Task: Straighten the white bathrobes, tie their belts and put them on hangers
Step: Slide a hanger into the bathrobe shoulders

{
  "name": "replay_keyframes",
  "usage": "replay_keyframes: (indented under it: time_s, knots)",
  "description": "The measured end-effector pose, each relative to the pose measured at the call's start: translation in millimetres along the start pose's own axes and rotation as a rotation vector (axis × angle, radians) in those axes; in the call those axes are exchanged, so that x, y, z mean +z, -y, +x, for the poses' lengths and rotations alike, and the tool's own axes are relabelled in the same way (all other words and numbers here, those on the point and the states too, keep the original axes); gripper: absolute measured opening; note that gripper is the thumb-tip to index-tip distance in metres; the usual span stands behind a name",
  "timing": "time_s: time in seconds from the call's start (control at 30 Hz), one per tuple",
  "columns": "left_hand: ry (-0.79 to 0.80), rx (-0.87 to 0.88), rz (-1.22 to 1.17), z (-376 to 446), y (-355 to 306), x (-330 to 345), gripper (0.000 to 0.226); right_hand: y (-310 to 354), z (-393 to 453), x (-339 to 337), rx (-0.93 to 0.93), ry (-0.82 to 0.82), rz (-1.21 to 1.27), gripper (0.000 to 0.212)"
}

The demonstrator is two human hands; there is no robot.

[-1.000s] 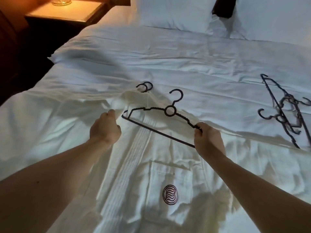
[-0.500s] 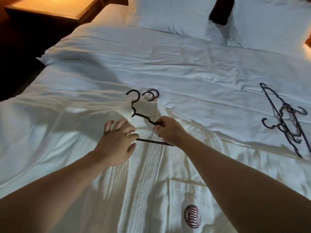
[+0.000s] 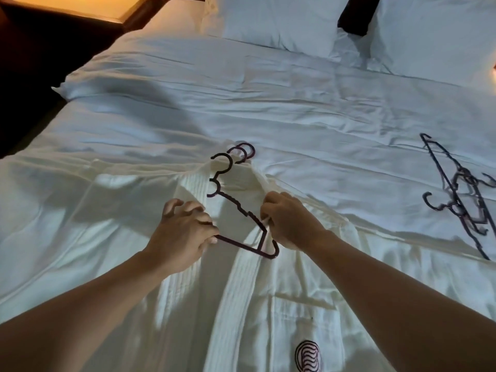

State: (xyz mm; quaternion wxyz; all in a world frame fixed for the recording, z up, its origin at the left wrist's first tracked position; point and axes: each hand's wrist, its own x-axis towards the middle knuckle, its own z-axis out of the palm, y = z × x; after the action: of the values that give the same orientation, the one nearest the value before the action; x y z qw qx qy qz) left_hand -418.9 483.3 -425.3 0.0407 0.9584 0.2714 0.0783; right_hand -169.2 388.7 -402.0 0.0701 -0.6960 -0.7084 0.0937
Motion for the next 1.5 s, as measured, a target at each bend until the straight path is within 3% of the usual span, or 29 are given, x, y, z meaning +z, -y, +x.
replay_keyframes:
  time_s: [0.1, 0.2, 0.4, 0.53, 0.67, 0.73, 0.83, 0.9, 1.0, 1.13, 1.3, 1.43, 1.5]
  knots:
    - [-0.09, -0.039, -0.038, 8, -1, -3, 0.008, -22, -16, 2, -0.087, -0.127, 0.05, 0.032]
    - [-0.056, -0.094, -0.026, 22, -3, -7, 0.012, -32, -28, -6, -0.178, -0.23, 0.083, 0.035]
    - [-0.014, 0.065, 0.11, 48, -17, 10, 0.018, -12, -26, -7, -0.178, -0.384, 0.266, 0.022]
    - [-0.047, 0.118, 0.125, 75, -34, 16, 0.014, -3, -25, -3, 0.102, -0.344, 0.381, 0.06]
    - [-0.174, 0.076, 0.088, 91, -37, 24, 0.025, -10, -23, 5, 0.441, -0.079, 0.21, 0.058]
    - [-0.224, -0.021, 0.109, 86, -35, 26, 0.038, -14, -21, 14, 0.48, 0.071, 0.172, 0.06]
    - [-0.005, -0.31, 0.113, 80, -22, 32, 0.091, -16, -21, 30, 0.463, 0.22, 0.12, 0.07]
    - [0.173, -0.399, 0.098, 81, -11, 42, 0.11, -16, -19, 40, 0.48, 0.276, 0.112, 0.072]
    - [0.246, -0.376, 0.102, 82, -7, 61, 0.11, -19, -16, 52, 0.506, 0.321, 0.108, 0.073]
    - [0.164, -0.341, 0.148, 78, -7, 73, 0.108, -22, -14, 55, 0.51, 0.335, 0.117, 0.074]
    - [0.239, -0.385, 0.035, 84, -4, 67, 0.107, -23, -12, 54, 0.519, 0.347, 0.118, 0.074]
    - [0.406, -0.423, -0.183, 101, 7, 31, 0.11, -26, -6, 37, 0.514, 0.366, 0.172, 0.076]
    - [0.341, -0.384, -0.181, 98, 9, 0, 0.095, -25, -14, 14, 0.517, 0.335, 0.235, 0.075]
